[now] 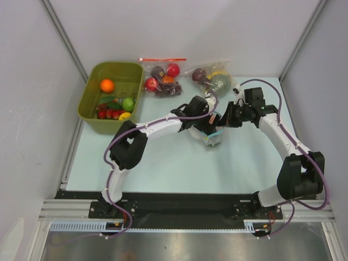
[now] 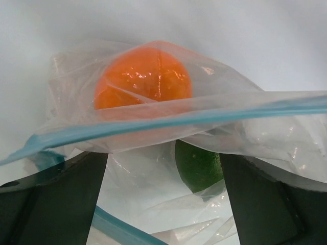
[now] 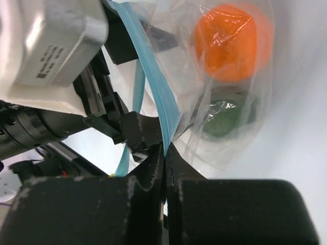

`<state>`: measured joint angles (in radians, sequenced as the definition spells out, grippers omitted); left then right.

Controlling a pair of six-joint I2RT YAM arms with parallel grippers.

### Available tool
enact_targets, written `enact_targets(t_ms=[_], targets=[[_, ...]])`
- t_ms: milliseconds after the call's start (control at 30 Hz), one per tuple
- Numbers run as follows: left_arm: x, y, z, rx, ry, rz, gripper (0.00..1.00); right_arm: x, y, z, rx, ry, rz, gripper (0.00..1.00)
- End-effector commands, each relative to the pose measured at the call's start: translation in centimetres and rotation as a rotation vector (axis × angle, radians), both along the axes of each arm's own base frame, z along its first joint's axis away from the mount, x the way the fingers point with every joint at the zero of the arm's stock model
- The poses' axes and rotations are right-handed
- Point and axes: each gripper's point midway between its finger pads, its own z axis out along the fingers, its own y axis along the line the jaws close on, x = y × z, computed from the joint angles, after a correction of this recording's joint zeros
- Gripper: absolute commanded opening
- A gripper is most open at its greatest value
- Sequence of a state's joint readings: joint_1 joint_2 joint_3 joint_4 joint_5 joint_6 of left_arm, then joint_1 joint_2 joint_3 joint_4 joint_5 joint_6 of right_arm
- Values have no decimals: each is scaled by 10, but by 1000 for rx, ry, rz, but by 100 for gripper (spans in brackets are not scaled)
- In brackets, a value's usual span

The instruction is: Open the zip-top bag and remove the fake food

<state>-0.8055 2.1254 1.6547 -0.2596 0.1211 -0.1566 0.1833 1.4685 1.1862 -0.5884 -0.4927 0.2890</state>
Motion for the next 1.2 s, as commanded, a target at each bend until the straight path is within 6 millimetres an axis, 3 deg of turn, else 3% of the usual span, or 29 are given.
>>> enact_targets(t_ms=[0, 200, 500, 667, 733, 833, 867, 933, 1000, 1167], targets=[[5, -19, 8, -87, -38, -57, 96, 11, 9, 19, 116, -33, 29, 0], [17, -25, 16, -132, -82, -55, 97, 11, 15, 19, 174, -24, 65, 0], [30, -37, 10, -166, -76, -73, 99, 12, 25, 24, 259, 0, 123, 0], [34, -45, -2, -168, -60, -80, 99, 12, 30, 27, 292, 3, 153, 0], [37, -48, -2, -172, -65, -79, 95, 12, 31, 27, 295, 8, 155, 0], [40, -47, -8, -156, -64, -68, 77, 12, 31, 26, 294, 9, 154, 0], [41, -47, -9, -157, -66, -68, 67, 13, 31, 26, 295, 12, 153, 0], [41, -48, -10, -161, -65, -68, 59, 13, 31, 27, 296, 8, 157, 0], [40, -49, 2, -180, -75, -74, 45, 14, 28, 25, 285, 16, 140, 0], [34, -36, 15, -182, -83, -62, 35, 18, 18, 21, 266, 15, 94, 0]])
